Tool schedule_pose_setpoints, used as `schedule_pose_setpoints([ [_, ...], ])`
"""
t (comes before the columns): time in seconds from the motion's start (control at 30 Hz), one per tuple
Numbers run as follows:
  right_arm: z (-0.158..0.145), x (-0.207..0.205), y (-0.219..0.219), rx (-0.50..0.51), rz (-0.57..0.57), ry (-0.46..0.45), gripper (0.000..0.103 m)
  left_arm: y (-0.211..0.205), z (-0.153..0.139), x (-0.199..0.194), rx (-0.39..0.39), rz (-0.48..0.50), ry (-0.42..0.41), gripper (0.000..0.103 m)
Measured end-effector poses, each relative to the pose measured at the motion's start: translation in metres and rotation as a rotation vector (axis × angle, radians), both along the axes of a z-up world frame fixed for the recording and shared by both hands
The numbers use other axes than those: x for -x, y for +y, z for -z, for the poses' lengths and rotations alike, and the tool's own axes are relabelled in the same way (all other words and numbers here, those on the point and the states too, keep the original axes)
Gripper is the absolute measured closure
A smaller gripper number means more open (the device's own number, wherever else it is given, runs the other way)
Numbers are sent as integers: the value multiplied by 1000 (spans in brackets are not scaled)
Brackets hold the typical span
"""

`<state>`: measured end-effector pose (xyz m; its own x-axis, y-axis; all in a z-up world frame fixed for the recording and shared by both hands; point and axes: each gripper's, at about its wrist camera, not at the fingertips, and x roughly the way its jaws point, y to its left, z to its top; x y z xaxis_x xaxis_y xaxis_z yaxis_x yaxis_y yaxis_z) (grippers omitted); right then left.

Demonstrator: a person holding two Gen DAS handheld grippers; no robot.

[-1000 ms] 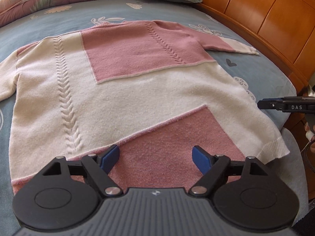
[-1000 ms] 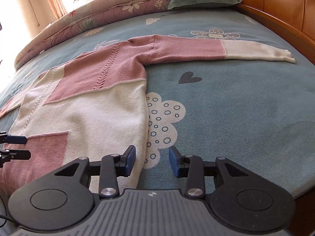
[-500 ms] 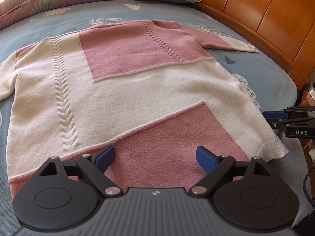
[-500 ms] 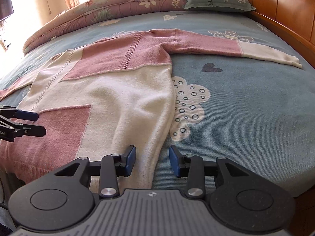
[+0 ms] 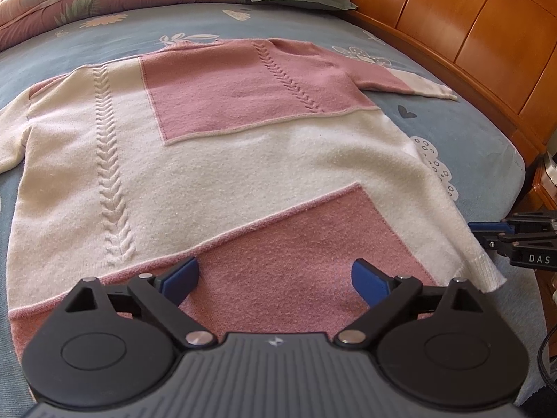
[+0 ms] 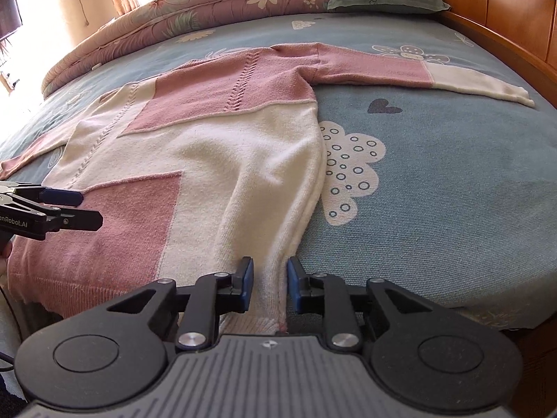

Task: Fold clothes

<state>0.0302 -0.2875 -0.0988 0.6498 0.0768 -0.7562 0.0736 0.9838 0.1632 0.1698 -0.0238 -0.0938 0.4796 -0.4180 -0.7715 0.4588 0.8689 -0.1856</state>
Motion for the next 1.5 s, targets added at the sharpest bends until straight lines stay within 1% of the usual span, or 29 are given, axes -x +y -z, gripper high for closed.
schedule_pose_setpoints([
  [0.03, 0, 2, 0, -5, -1, 0, 89, -1, 0, 0, -6, 1, -1, 8],
  [0.1, -7, 2, -7, 45, 28, -12, 91, -2, -1, 0, -16, 7, 0, 8],
  [0.27, -24, 3, -26, 169, 99, -41, 91, 4, -1, 0, 8, 2, 12, 8],
  [0.3, -26, 2, -36, 148, 113, -24, 91, 4, -2, 0, 9, 0, 16, 8],
  [0.37, -30, 7, -44, 141, 136, -37, 87, 3, -3, 0, 7, -5, 21, 8],
  [0.43, -34, 11, -44, 71, 101, -54, 85, 3, -4, 0, 8, -7, 28, 8],
  [0.5, -38, 16, -44, 1, 66, -71, 80, 2, -7, 2, 7, -2, 17, 8],
  [0.57, -37, 16, -34, -86, -23, -84, 69, 1, -10, 4, 6, 3, 7, 8],
  [0.6, -35, 15, -24, -80, -70, -88, 68, 0, -12, 5, 6, 5, 2, 8],
  [0.7, -27, 11, 12, 18, -221, -74, 65, -2, -16, 8, 4, 13, -14, 8],
  [0.73, -23, 10, 23, 50, -272, -76, 60, -2, -18, 9, 4, 14, -19, 8],
  [0.77, -19, 9, 34, 92, -319, -70, 52, -1, -18, 10, 3, 11, -19, 8],
  [0.83, -12, 6, 56, 177, -413, -59, 48, 2, -19, 12, 5, 2, -20, 8],
  [0.9, -3, 4, 76, 300, -497, -38, 48, 6, -20, 14, 12, -8, -21, 8],
  [0.93, 1, 5, 85, 385, -525, -35, 48, 8, -21, 16, 17, -13, -22, 8],
  [1.1, -7, 15, 85, 566, -539, -58, 48, 17, -25, 21, 35, -31, -33, 8],
  [1.17, -18, 15, 71, 517, -469, -71, 48, 19, -25, 22, 46, -35, -32, 8],
  [1.23, -22, 14, 59, 510, -416, -61, 48, 19, -25, 21, 58, -38, -28, 8],
  [1.33, -17, 13, 51, 551, -383, -24, 48, 18, -24, 21, 65, -34, -25, 8],
  [1.43, -16, 18, 51, 555, -414, -13, 48, 18, -24, 22, 75, -26, -25, 8],
  [1.5, -15, 23, 57, 571, -485, -3, 48, 18, -24, 23, 81, -20, -26, 8],
])
